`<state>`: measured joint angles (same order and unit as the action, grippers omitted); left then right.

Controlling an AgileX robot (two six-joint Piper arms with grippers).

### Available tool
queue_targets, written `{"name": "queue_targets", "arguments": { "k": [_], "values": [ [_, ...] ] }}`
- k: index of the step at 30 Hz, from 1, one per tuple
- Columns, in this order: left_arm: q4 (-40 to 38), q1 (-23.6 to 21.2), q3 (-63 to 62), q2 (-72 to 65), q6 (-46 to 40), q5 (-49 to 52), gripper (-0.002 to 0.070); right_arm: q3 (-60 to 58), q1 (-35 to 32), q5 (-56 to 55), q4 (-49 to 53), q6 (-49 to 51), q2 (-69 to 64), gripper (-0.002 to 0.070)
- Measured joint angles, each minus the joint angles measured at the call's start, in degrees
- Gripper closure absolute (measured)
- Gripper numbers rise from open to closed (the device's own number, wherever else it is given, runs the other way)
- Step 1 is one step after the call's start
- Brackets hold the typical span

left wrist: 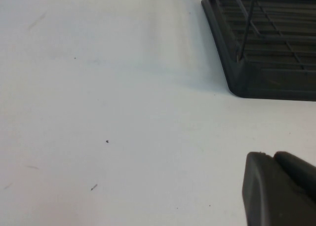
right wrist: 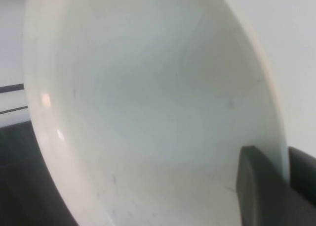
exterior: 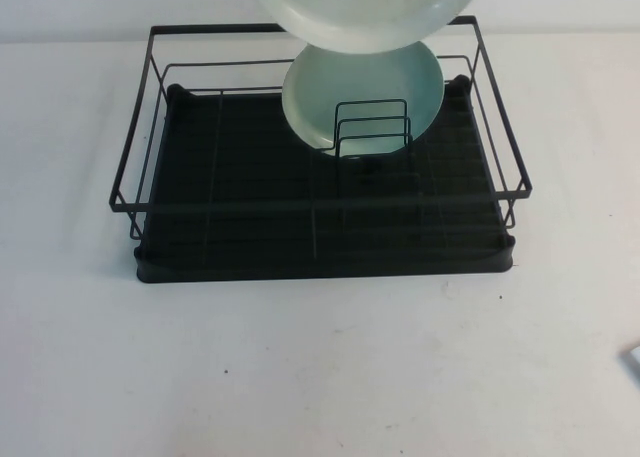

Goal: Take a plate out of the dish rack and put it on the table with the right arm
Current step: Place the plate from the table

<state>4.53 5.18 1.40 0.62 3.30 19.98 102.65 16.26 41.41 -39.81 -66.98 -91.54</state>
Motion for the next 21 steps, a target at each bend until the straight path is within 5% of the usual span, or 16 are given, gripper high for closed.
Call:
{"name": "queue_targets", "arguments": {
  "k": [9,16,21],
  "values": [
    [0.0,0.0,0.0,0.0,0.0,0.0,0.0679,-2.68,0.0,15.45,14.39,23.37,9.26,0.0645],
    [0.0,0.0,0.0,0.0,0.0,0.0,0.0679,-22.88,0.0,14.52,13.24,39.93,17.39,0.0645],
    [0.0,0.0,0.0,0.0,0.0,0.0,0.0679,-40.19,0.0,10.11,3.62,43.27,19.67,0.0645]
  ]
}}
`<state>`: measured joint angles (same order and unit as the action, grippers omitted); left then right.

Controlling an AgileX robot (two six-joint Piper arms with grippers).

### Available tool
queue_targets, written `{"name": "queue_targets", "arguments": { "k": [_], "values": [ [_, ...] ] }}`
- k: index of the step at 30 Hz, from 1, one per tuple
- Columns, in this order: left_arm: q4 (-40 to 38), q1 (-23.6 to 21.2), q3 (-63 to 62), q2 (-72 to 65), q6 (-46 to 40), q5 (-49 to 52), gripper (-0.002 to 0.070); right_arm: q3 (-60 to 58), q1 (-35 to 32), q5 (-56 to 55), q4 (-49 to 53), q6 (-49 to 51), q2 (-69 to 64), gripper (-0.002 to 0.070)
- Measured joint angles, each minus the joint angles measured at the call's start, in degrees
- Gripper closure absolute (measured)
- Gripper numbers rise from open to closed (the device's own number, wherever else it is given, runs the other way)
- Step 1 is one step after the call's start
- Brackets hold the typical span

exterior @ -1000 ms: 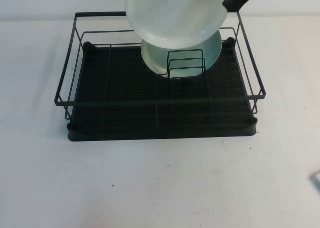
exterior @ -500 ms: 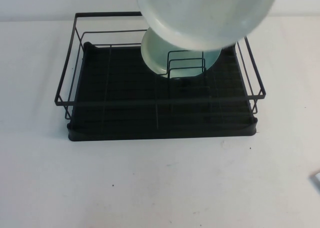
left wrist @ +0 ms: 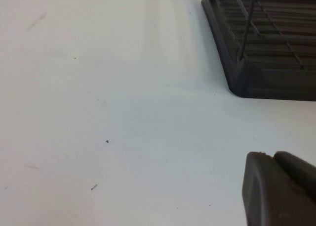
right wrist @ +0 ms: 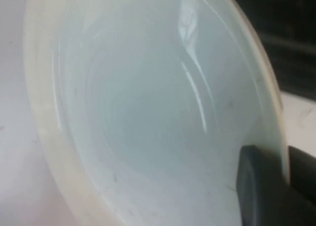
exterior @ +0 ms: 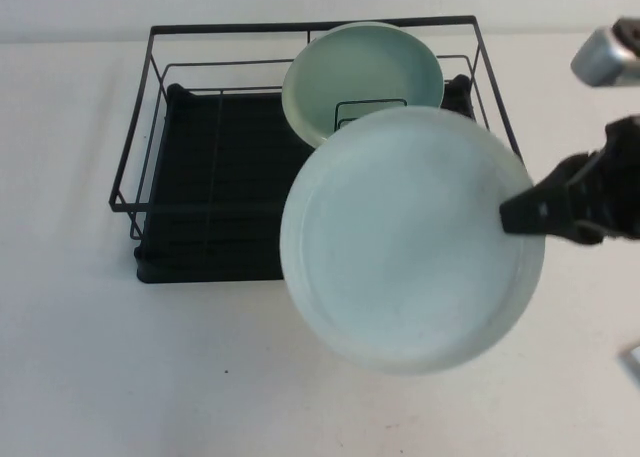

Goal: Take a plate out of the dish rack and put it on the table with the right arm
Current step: Place the plate from the table

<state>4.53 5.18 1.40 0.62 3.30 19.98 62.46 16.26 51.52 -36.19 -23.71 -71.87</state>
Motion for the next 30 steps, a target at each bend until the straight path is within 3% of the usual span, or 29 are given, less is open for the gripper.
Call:
{"name": "queue_targets", "arguments": {
  "k": [6,30],
  "values": [
    [0.0,0.0,0.0,0.0,0.0,0.0,0.0679,-9.88,0.0,-2.61,-10.59,0.48,-3.49,0.0645],
    [0.0,0.0,0.0,0.0,0.0,0.0,0.0679,-11.05,0.0,-11.76,-17.51,-3.03,-25.27,0.0646]
  ]
}}
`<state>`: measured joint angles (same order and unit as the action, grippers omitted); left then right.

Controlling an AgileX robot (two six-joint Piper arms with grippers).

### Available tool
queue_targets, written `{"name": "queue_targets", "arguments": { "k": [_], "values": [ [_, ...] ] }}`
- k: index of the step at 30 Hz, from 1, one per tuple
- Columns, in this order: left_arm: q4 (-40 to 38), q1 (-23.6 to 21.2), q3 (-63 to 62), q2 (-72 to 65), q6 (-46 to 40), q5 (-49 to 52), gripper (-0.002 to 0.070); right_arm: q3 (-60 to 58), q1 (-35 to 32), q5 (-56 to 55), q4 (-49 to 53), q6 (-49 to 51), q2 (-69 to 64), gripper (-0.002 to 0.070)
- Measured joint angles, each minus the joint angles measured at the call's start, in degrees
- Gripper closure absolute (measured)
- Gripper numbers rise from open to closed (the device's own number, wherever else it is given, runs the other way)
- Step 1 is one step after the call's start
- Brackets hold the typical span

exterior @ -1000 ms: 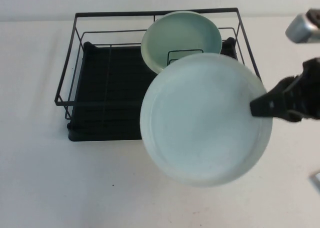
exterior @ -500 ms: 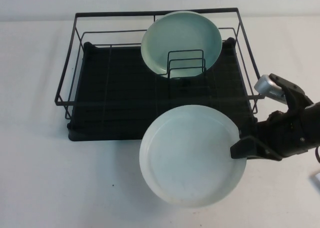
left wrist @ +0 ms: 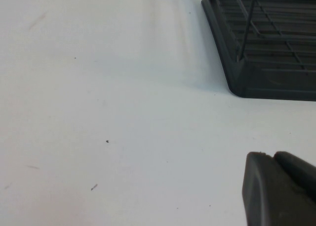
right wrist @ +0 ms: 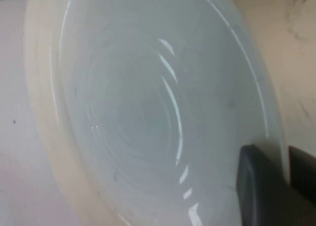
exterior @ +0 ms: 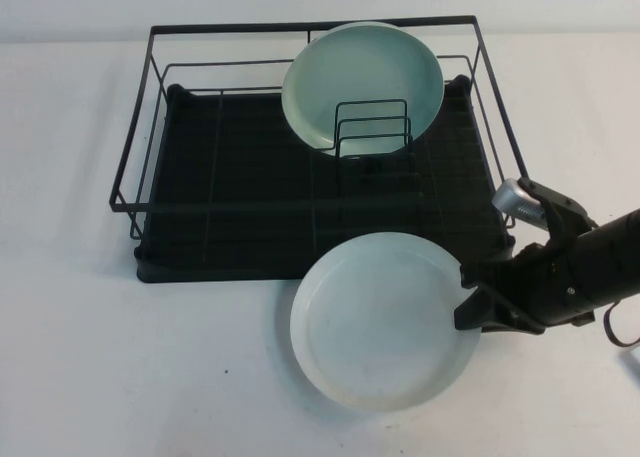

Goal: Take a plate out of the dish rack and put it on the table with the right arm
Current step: Place the plate from the table

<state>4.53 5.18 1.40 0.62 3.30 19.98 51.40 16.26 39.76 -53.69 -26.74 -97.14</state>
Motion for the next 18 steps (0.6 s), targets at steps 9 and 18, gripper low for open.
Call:
{"name": "queue_targets", "arguments": {
  "k": [9,18],
  "values": [
    [0.0,0.0,0.0,0.0,0.0,0.0,0.0679,0.0,0.0,-0.66,-1.08,-1.29,-2.08,0.0646],
    [0.0,0.0,0.0,0.0,0.0,0.0,0.0679,0.0,0.0,-2.9,-1.75,-1.29,-2.47,0.0521]
  ]
}}
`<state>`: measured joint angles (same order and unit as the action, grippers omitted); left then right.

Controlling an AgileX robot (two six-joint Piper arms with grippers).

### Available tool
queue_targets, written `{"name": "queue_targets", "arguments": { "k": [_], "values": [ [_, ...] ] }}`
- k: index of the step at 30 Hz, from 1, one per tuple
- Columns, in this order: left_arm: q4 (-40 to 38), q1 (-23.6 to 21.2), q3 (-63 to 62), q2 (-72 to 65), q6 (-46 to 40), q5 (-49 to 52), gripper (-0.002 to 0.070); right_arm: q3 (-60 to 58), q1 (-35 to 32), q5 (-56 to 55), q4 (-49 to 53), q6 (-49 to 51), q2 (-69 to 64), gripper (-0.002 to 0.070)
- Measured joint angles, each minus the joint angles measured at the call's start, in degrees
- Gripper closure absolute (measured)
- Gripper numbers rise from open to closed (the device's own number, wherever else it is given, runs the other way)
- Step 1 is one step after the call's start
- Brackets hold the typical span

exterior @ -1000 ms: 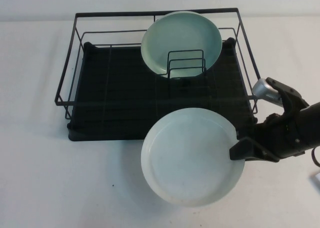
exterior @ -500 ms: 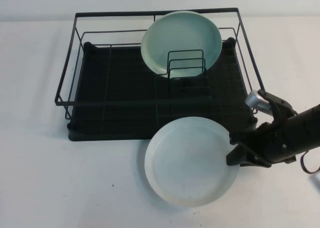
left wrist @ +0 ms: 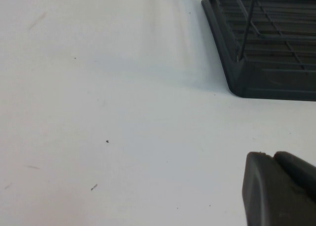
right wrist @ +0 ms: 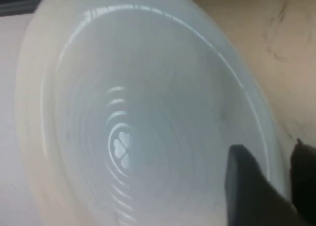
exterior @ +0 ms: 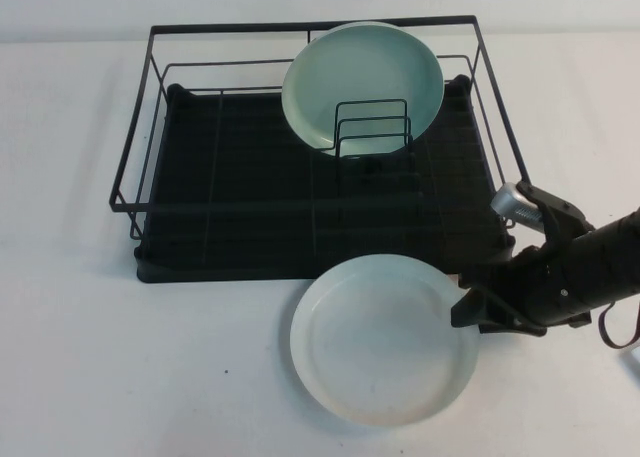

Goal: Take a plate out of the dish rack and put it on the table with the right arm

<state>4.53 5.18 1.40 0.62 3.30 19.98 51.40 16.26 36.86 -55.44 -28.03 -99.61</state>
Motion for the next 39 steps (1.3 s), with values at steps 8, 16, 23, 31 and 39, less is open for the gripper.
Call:
{"name": "queue_targets", "arguments": {
  "k": [8,16,23,31,39],
  "values": [
    [0.0,0.0,0.0,0.0,0.0,0.0,0.0679,0.75,0.0,-0.89,0.4,0.0,0.0,0.0346],
    [0.0,0.0,0.0,0.0,0.0,0.0,0.0679,6.41,0.0,3.3,5.59,0.21,3.73,0.0426],
    [0.0,0.0,0.0,0.0,0.0,0.0,0.0679,6.77,0.0,7.56,14.27,1.0,15.7,0.0643],
    [0.0,0.0,0.0,0.0,0.0,0.0,0.0679,1.32,0.0,12.12,18.67,1.73,34.69,0.0689],
    [0.0,0.0,0.0,0.0,0.0,0.0,0.0679,-3.4,0.0,23.31,21.37,1.73,52.24,0.0693]
  ]
}}
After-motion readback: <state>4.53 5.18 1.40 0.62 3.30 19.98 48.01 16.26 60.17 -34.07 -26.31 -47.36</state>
